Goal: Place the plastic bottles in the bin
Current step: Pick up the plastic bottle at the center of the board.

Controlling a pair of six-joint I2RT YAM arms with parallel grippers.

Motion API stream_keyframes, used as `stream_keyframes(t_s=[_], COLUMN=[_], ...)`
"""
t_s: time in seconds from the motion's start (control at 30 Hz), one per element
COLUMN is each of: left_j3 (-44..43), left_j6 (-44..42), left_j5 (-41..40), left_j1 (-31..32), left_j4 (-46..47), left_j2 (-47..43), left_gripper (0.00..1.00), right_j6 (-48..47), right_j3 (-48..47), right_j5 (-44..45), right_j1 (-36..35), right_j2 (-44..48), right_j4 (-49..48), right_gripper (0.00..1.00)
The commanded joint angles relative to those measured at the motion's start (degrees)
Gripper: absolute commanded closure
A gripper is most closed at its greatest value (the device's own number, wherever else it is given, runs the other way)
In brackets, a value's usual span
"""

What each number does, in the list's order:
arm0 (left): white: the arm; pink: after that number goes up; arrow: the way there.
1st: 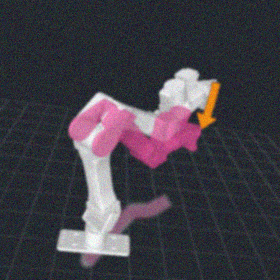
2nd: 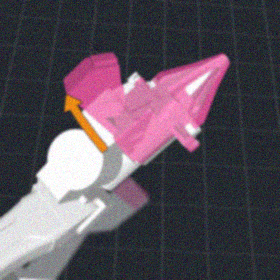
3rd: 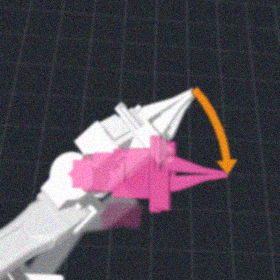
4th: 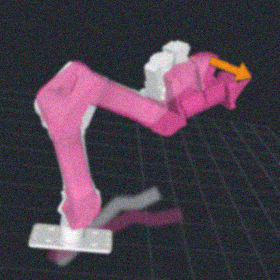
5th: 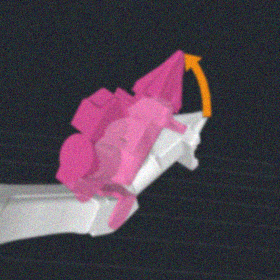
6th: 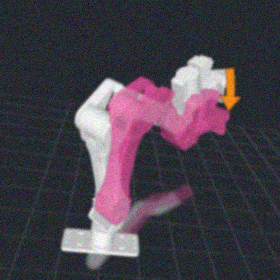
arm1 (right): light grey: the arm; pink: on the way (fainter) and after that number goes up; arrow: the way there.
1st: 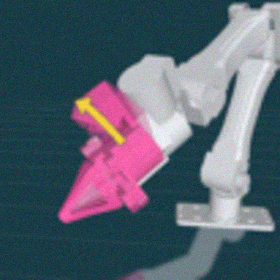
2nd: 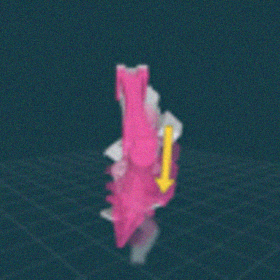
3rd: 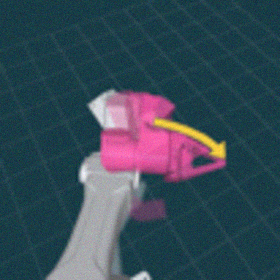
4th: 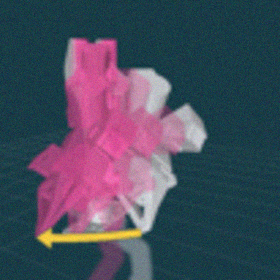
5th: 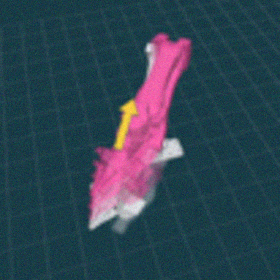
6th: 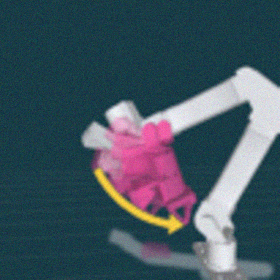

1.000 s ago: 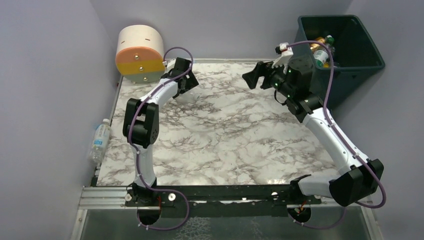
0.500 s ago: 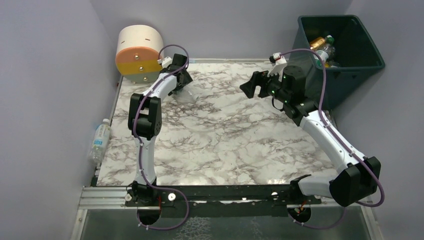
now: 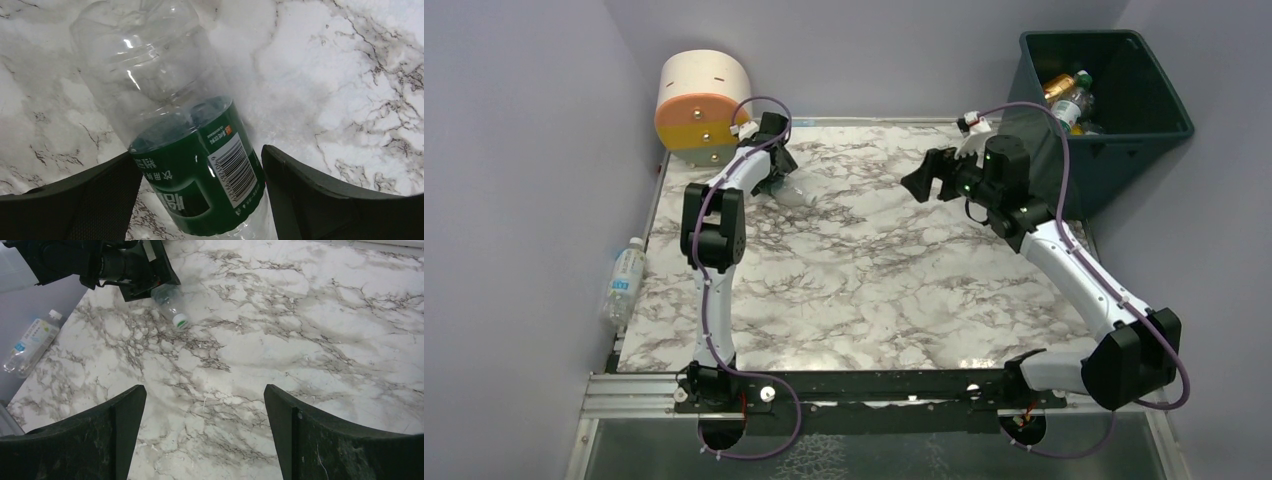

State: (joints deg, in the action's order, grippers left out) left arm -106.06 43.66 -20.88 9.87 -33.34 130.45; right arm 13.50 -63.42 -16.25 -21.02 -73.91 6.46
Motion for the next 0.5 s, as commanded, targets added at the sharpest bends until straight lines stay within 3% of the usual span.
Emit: stream_keyframes(t_s=[0.0,0.1,0.23,0.47], left_j3=[1.27,2.70,5.03,14.68], left_j6=[-1.73,-1.88,-3.94,-11.54], left_j5=[0.38,1.88,5.65,19.26], left_j1=[0.15,0.08,0.33,1.74], left_j4=[-0.47,-0.03,1.82,13.31], left_j2=[-1.46,-2.90,-5.78,-15.20], left_gripper=[0.15,0.31,0.43,0.46], right_j6=[1.01,1.57,1.33,2.85], right_j3=[-0.78,-0.79,-1.69,-2.91], right_j5=[-3.01,-3.96,-4.57,-8.23], right_j1=[-0.34,-0.39,-0.39,-0.43], right_j2=[-2.03,-2.56,-3.32,-4.74], right_j4=[-1.12,-1.40,-0.72,-0.71], right_gripper=[0.10,0.10,0.10,0.10])
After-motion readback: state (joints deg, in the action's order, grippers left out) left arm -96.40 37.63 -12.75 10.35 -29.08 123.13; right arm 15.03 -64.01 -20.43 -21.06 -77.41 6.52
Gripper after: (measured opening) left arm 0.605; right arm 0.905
